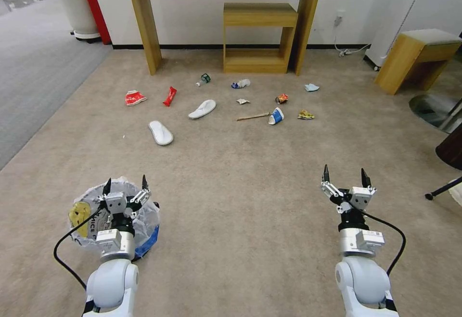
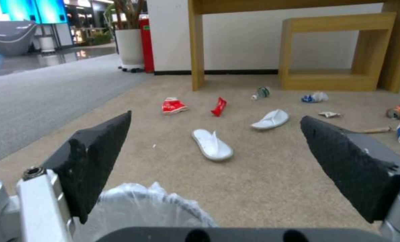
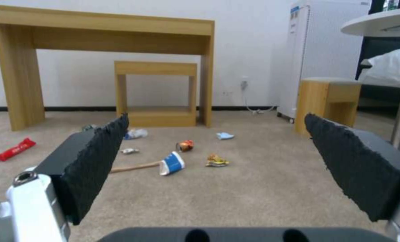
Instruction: Pick up the trash bin and place the garbage on the floor into it.
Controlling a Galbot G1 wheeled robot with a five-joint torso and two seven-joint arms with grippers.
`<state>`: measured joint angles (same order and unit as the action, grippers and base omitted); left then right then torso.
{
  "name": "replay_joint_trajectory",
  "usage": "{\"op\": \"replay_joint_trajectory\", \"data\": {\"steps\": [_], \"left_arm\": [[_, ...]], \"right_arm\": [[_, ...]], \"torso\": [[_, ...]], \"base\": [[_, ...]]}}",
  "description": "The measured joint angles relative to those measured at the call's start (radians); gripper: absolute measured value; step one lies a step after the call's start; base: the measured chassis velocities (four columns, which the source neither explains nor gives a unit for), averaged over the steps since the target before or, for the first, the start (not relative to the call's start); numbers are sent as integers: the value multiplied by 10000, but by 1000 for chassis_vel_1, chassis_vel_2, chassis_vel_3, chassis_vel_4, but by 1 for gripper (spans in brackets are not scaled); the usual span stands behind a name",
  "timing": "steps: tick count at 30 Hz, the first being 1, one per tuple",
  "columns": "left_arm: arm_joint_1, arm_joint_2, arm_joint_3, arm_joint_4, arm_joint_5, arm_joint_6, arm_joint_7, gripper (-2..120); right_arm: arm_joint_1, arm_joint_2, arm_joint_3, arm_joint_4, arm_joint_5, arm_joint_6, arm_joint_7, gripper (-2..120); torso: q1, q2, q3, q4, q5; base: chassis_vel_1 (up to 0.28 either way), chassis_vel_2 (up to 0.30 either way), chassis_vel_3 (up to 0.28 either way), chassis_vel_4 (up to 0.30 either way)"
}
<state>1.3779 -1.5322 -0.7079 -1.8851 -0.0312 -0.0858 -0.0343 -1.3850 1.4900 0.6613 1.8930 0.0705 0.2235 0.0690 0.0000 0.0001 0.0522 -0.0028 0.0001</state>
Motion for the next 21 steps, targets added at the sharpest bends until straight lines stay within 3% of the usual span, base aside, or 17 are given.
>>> {"op": "replay_joint_trajectory", "data": {"steps": [21], "left_arm": [[-158, -16, 4, 219, -1, -3, -1, 100]], "right_arm": [[164, 23, -13, -262, -74, 130, -1, 100]], "torso": [[0, 0, 0, 1, -2]], "base": [[135, 130, -129, -139]]}}
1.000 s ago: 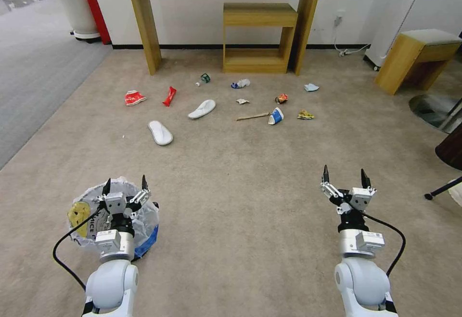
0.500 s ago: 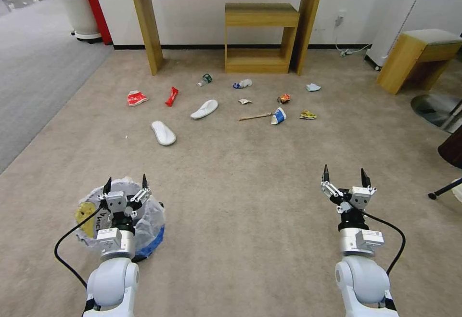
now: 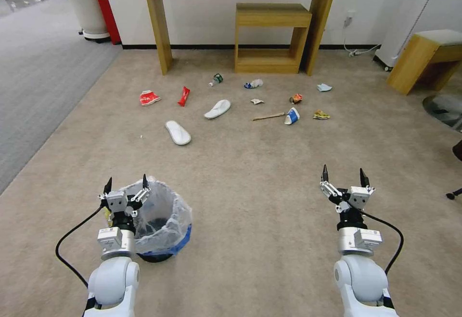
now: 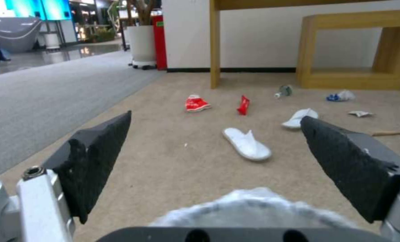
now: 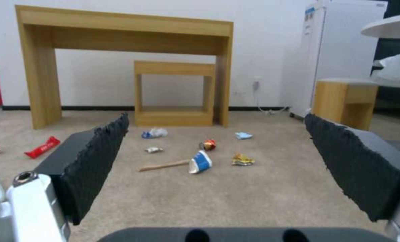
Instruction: Pick up the trash bin and place the garbage on the floor into it.
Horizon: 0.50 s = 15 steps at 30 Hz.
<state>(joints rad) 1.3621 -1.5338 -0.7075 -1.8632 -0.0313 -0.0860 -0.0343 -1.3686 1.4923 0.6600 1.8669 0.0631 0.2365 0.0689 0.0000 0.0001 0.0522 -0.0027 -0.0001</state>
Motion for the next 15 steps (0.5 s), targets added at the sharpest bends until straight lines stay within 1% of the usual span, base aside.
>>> {"op": "replay_joint_trajectory", "data": {"steps": [10, 15], "left_arm": [[-89, -58, 17, 155, 49, -17, -6, 100], [-137, -69, 18, 226, 62, -22, -12, 100]], "right_arm": [[116, -38, 2, -217, 8, 305, -77, 100], [180, -58, 8, -334, 54, 441, -172, 100]], "torso": [[0, 0, -1, -1, 0], [0, 0, 0, 2, 1]], "base": [[132, 121, -137, -130], [100, 68, -62, -70]]}}
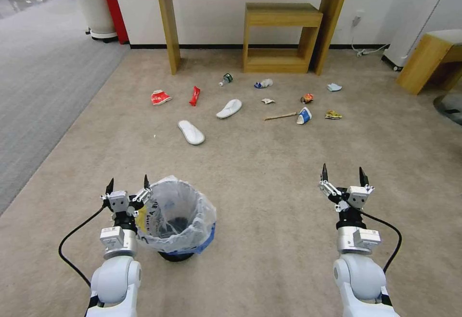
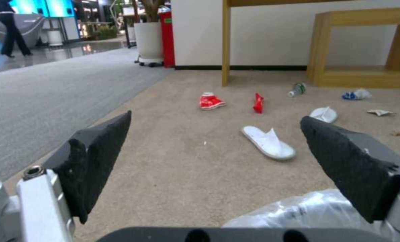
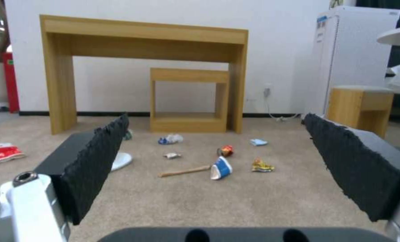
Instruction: Pick up the trash bin and place the garbage on the floor into it.
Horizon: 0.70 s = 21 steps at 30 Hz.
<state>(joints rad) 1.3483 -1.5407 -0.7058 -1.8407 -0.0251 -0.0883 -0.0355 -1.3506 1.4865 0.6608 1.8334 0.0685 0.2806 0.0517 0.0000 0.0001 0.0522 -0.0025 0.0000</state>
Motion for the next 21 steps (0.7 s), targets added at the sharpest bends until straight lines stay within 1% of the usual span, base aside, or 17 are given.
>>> {"op": "replay_joint_trajectory", "data": {"steps": [1, 5, 9, 21], "left_arm": [[-21, -5, 24, 26, 4, -1, 1, 100], [-52, -8, 35, 56, 6, -2, 0, 100], [-54, -11, 38, 70, 7, -6, 1, 100], [-34, -17, 48, 78, 22, -30, 2, 100]], "right_arm": [[16, -3, 22, -26, 3, 7, -15, 100], [33, -1, 57, -39, 3, -3, -15, 100], [32, -1, 76, -40, 2, -34, -16, 100], [20, 8, 84, -42, 0, -32, -7, 100]], "torso": [[0, 0, 0, -4, 1], [0, 0, 0, -5, 1], [0, 0, 0, -1, 0], [1, 0, 0, -3, 0]], "base": [[0, 0, 0, 0], [0, 0, 0, 0], [0, 0, 0, 0], [0, 0, 0, 0]]}}
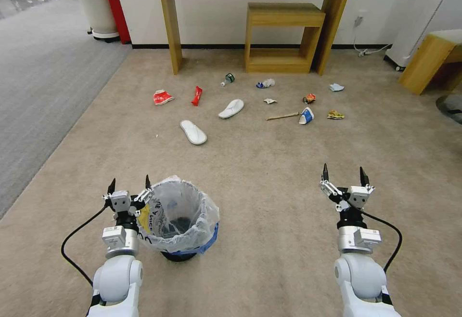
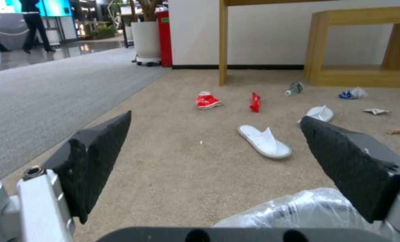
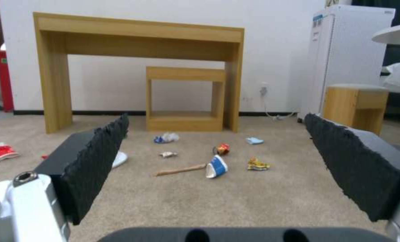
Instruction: Pick up the trash bin and place the garbage on the floor into it.
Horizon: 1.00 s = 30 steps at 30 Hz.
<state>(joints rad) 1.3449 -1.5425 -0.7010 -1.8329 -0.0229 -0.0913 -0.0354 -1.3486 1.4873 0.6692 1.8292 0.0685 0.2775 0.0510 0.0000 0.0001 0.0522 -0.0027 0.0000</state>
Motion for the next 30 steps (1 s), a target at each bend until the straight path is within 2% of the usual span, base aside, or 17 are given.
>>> {"op": "replay_joint_trajectory", "data": {"steps": [30], "left_arm": [[3, -18, 8, -2, 58, -3, -30, 100]], "right_arm": [[23, -35, 8, -28, 57, 67, 34, 100]], "torso": [[-1, 0, 0, 0, 0]], "base": [[0, 0, 0, 0]]}}
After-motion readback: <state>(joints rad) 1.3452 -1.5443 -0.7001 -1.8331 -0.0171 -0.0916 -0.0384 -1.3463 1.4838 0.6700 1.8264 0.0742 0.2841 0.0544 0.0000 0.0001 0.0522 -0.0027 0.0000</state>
